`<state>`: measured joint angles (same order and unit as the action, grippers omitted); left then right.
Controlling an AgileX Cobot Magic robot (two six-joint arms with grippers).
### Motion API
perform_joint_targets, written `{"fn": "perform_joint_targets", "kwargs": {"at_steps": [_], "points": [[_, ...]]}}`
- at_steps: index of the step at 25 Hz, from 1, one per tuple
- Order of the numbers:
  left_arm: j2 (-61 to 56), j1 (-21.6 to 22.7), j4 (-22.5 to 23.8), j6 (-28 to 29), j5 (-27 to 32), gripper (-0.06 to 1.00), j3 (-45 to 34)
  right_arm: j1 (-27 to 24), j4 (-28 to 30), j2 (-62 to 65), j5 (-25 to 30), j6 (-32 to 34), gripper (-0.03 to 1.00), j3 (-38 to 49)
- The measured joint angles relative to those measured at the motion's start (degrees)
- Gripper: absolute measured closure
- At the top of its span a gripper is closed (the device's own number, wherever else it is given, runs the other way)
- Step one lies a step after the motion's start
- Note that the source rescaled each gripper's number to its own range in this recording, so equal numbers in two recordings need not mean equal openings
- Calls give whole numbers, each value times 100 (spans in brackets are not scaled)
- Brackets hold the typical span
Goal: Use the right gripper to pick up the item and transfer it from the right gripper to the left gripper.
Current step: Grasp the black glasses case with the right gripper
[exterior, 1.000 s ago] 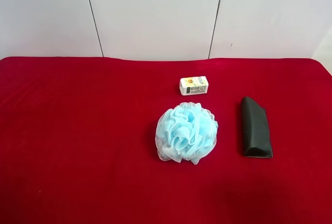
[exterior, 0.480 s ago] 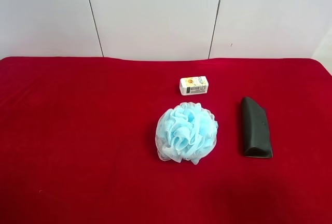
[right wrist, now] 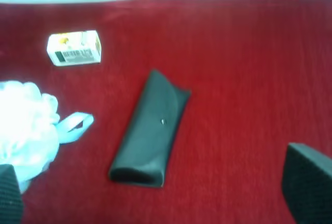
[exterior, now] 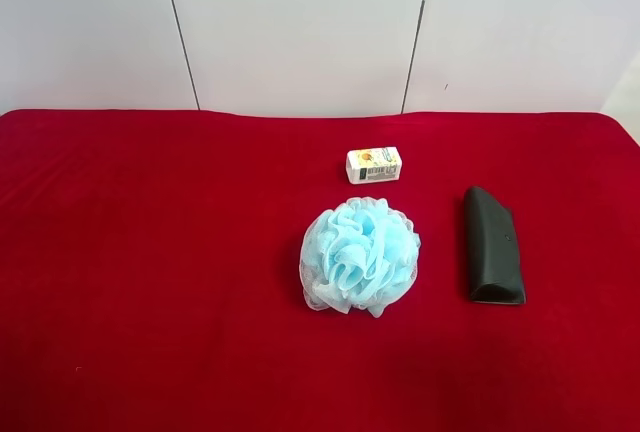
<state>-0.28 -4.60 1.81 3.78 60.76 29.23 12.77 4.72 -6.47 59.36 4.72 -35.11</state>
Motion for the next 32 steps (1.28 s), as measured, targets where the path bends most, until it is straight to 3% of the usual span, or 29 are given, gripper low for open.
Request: {"fn": "perform_joint_targets", "kwargs": {"at_steps": [10, 23, 32], "points": [[0, 0, 0, 0, 0, -6, 0, 0, -4, -2446, -193, 199, -2, -833], [0, 0, 0, 0, 0, -6, 0, 0, -17, -5138, -1132, 1363, -2, -877], [0, 0, 0, 0, 0, -6, 0, 0, 73, -6600, -1583, 1593, -2, -877]]}}
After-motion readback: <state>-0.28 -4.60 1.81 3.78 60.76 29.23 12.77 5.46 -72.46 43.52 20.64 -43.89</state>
